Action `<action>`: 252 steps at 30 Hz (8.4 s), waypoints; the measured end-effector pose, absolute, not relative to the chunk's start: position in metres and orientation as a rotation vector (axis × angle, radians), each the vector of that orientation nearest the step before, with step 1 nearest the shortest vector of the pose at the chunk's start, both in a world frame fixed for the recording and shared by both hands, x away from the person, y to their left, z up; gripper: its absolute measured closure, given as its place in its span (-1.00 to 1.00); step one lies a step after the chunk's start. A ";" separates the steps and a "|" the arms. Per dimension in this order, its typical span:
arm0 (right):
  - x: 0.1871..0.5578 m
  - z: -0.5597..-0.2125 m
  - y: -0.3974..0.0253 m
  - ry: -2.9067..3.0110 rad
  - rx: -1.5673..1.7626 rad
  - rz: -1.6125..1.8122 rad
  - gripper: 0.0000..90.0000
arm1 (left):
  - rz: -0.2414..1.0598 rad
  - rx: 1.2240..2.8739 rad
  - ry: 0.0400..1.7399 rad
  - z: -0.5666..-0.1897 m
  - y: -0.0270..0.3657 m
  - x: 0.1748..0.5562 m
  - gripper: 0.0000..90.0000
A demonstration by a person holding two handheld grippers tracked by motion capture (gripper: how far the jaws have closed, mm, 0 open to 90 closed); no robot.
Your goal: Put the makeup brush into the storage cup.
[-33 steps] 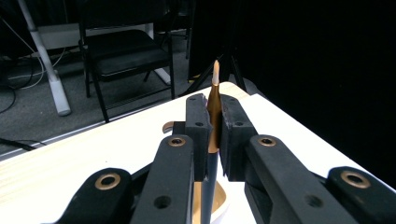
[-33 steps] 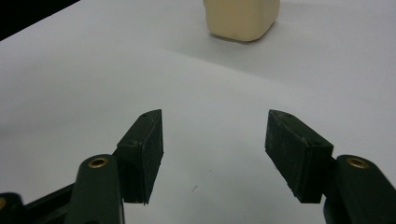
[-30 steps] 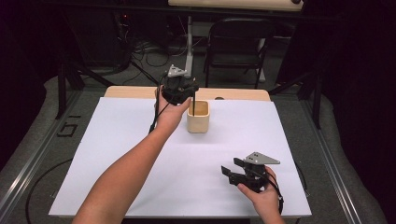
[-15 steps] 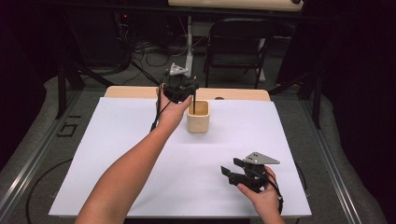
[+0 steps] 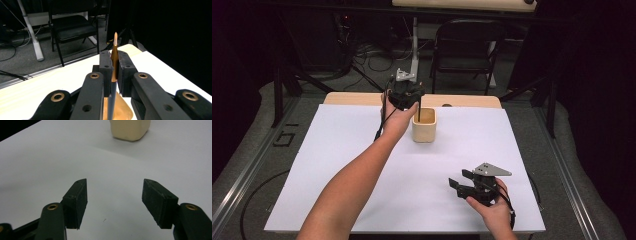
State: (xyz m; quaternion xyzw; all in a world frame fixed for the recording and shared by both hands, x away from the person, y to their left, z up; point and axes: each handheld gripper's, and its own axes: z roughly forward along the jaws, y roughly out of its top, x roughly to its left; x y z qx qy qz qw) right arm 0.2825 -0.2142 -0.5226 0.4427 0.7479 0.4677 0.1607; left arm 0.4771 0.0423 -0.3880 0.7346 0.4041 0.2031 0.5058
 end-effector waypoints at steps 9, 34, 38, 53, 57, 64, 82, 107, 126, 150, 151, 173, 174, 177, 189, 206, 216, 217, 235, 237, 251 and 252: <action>0.282 -0.523 -0.214 2.136 1.266 1.337 -0.17 | 0.486 1.785 0.986 -0.394 0.039 0.481 0.86; 0.282 -0.523 -0.215 2.138 1.270 1.336 -0.17 | 0.478 1.849 0.979 -0.407 0.031 0.485 0.86; 0.282 -0.523 -0.215 2.142 1.259 1.331 -0.17 | 0.482 1.864 0.974 -0.409 0.028 0.485 0.86; 0.283 -0.524 -0.215 2.144 1.257 1.330 -0.17 | 0.504 1.912 0.940 -0.423 0.022 0.486 0.86; 0.283 -0.524 -0.215 2.144 1.256 1.330 -0.17 | 0.503 1.918 0.937 -0.426 0.022 0.486 0.86; 0.283 -0.524 -0.215 2.145 1.255 1.329 -0.17 | 0.495 1.931 0.938 -0.431 0.019 0.487 0.86; 0.283 -0.525 -0.215 2.149 1.261 1.332 -0.17 | 0.497 1.970 0.953 -0.444 0.020 0.489 0.86; 0.282 -0.525 -0.214 2.158 1.265 1.330 -0.17 | 0.492 1.988 0.979 -0.451 0.023 0.489 0.86; 0.283 -0.525 -0.213 2.164 1.257 1.323 -0.17 | 0.476 1.941 1.022 -0.453 0.044 0.487 -0.02; 0.282 -0.526 -0.210 2.166 1.239 1.317 -0.17 | 0.453 1.938 1.033 -0.443 0.061 0.473 -0.20; 0.282 -0.526 -0.210 2.166 1.239 1.316 -0.18 | 0.453 1.938 1.032 -0.443 0.062 0.472 -0.20; 0.281 -0.525 -0.209 2.172 1.246 1.308 -0.18 | 0.433 1.935 0.975 -0.424 0.078 0.438 -0.26; 0.281 -0.525 -0.210 2.171 1.246 1.308 -0.18 | 0.430 1.940 0.971 -0.424 0.079 0.436 -0.25; 0.281 -0.525 -0.210 2.166 1.244 1.310 -0.18 | 0.437 1.947 0.956 -0.422 0.081 0.431 -0.25; 0.281 -0.525 -0.210 2.162 1.237 1.310 -0.18 | 0.440 1.962 0.946 -0.420 0.096 0.412 -0.24; 0.281 -0.525 -0.211 2.160 1.242 1.305 -0.18 | 0.450 1.982 0.950 -0.429 0.126 0.385 -0.22; 0.280 -0.526 -0.210 2.160 1.242 1.300 -0.18 | 0.464 1.969 0.977 -0.439 0.144 0.374 -0.21; 0.280 -0.525 -0.210 2.158 1.247 1.304 -0.18 | 0.462 1.967 0.978 -0.440 0.145 0.373 -0.21; 0.280 -0.526 -0.210 2.160 1.243 1.290 -0.18 | 0.468 1.941 1.021 -0.460 0.171 0.351 -0.20; 0.280 -0.526 -0.210 2.159 1.243 1.291 -0.18 | 0.471 1.936 1.023 -0.462 0.173 0.350 -0.20; 0.280 -0.526 -0.210 2.164 1.233 1.283 -0.18 | 0.496 1.936 1.035 -0.493 0.189 0.328 -0.19; 0.280 -0.526 -0.210 2.164 1.234 1.283 -0.18 | 0.501 1.947 1.031 -0.494 0.190 0.327 -0.19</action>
